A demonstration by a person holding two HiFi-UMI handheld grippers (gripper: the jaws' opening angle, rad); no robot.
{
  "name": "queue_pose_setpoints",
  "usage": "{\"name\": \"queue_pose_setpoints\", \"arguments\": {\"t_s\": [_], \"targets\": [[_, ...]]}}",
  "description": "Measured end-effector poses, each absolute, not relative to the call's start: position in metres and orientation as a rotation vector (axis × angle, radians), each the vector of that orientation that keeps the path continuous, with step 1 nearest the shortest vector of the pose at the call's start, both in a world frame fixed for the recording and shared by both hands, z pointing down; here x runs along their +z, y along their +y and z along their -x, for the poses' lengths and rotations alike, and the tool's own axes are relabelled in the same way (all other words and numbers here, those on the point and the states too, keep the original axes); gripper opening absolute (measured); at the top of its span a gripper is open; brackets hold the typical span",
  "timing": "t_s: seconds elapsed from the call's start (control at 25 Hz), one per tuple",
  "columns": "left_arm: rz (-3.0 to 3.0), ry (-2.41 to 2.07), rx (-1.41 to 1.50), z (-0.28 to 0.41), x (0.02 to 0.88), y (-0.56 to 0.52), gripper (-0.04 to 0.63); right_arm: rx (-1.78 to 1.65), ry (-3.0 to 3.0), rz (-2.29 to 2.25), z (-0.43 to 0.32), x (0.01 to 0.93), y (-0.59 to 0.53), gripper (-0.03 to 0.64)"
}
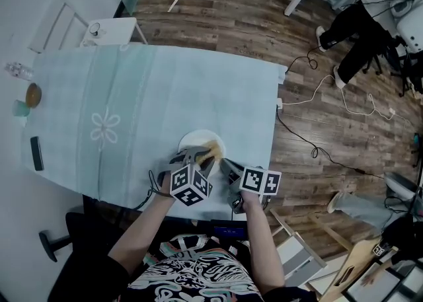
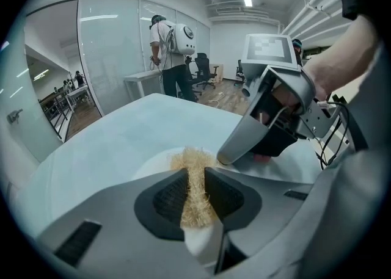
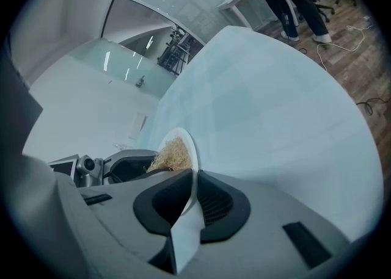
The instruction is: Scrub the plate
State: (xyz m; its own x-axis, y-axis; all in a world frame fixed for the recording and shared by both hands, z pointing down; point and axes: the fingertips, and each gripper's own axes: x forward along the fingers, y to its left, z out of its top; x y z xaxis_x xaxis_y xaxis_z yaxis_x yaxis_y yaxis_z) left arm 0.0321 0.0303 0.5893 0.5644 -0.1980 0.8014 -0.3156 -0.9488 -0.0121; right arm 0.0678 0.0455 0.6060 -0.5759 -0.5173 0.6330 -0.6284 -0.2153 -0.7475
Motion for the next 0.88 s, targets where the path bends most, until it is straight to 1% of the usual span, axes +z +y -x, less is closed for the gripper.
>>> {"name": "queue_pose_setpoints", "arguments": {"t_s": [0.88], "targets": [[-2.637,-0.222,1.388,-0.007,0.587,0.066,0.114,1.913,-1.932,-1.433,-0.068,0.605,0.046,0.017]]}}
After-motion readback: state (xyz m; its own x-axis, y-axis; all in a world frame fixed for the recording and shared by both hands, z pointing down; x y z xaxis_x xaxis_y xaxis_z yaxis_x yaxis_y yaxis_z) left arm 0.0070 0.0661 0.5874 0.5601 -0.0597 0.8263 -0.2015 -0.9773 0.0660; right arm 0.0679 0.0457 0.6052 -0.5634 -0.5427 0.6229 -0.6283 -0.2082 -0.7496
